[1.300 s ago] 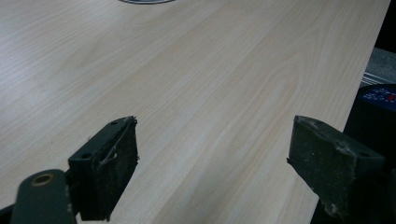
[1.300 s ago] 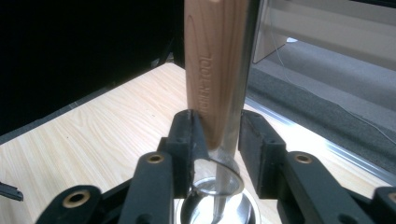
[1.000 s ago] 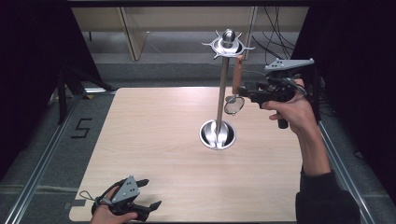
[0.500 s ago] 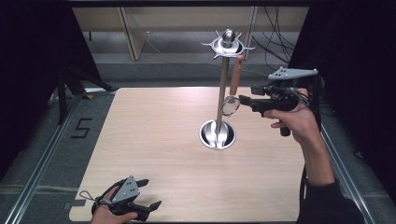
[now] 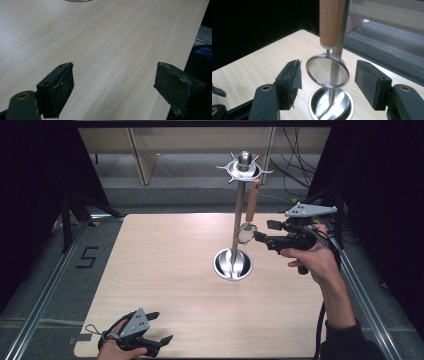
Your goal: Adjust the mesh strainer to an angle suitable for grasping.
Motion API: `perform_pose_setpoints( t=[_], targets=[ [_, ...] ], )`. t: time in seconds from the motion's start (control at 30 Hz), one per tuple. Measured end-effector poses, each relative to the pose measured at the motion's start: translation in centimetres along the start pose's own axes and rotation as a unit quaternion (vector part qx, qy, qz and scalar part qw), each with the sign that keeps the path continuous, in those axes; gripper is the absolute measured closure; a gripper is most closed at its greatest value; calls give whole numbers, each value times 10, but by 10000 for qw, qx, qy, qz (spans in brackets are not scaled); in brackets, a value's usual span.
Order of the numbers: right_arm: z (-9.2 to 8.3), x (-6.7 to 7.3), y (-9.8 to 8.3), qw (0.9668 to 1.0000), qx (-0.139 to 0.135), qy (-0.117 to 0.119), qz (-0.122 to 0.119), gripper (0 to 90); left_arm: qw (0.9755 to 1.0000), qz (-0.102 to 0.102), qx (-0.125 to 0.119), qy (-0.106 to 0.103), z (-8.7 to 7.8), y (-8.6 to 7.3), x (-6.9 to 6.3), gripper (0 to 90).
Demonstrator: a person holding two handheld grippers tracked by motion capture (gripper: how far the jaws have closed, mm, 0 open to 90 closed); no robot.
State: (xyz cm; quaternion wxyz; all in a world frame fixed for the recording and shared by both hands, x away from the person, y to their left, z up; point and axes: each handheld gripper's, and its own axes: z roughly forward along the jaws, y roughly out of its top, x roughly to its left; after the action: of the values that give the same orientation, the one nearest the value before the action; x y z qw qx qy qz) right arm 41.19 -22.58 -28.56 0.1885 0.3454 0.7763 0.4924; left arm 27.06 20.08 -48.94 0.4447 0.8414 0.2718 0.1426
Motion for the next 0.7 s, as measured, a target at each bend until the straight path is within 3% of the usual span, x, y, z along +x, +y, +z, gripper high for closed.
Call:
perform_pose_setpoints(
  t=[0.43,0.47,0.6,0.7],
  targets=[
    [3,2,-30,10000,-53,-11,37,371,10000,-32,-24,1,0,-1,-1,152],
    [4,1,-31,9999,-52,78,40,371,10000,-69,-42,1,1,-1,-1,153],
    [5,2,-42,9998,-80,105,121,371,9999,86,60,39,-1,0,2,152],
    [7,3,-45,9997,6,175,165,368,10000,-2,-90,-34,1,-1,0,153]
  ],
)
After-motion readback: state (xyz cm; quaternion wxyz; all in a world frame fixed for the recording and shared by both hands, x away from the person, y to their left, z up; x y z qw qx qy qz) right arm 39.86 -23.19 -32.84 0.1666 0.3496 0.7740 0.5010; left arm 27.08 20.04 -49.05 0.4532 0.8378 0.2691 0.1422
